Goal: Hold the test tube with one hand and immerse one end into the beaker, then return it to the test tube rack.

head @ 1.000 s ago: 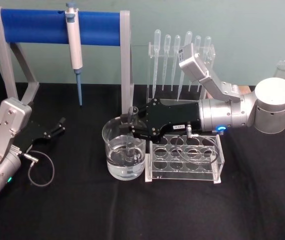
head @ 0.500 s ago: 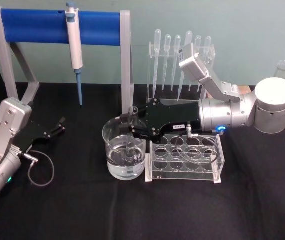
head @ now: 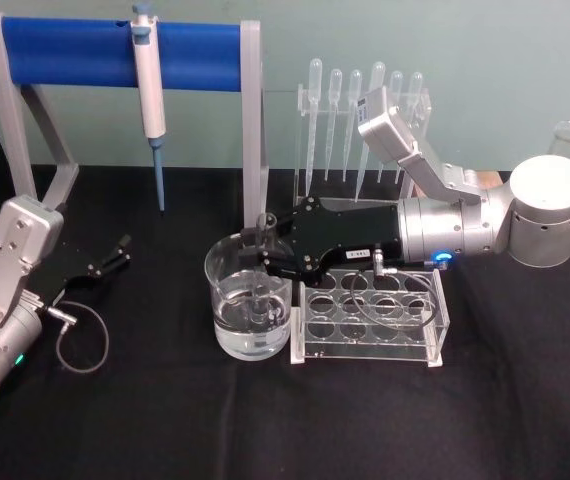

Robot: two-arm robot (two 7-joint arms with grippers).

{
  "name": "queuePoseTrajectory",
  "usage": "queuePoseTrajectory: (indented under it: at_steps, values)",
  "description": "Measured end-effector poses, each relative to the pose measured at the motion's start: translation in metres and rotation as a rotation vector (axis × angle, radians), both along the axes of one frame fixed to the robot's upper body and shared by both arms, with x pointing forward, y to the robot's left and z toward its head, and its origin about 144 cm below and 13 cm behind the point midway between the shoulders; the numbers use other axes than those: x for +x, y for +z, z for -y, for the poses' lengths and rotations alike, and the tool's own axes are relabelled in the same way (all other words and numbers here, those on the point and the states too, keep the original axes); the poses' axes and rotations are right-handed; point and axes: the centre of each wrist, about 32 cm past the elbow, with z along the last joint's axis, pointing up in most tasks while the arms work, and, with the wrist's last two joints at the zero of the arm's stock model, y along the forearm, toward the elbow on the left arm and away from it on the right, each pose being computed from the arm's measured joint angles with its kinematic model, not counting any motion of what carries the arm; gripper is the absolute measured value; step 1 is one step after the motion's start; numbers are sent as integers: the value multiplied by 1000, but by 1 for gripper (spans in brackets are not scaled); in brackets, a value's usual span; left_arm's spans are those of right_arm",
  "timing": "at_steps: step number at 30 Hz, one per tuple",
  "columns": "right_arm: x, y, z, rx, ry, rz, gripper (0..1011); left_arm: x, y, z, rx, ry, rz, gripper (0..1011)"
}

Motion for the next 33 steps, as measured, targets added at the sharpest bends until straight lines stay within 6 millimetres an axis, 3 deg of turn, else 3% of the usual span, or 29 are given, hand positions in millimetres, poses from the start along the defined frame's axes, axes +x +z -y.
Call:
queuePoseTrajectory:
  at_steps: [13,33]
  values:
    - [0,5,2,20,-2,10,225,0,0,0,0,0,0,1000]
    - [-11,65,15,102,21,108,225,0,0,0,0,0,0,1000]
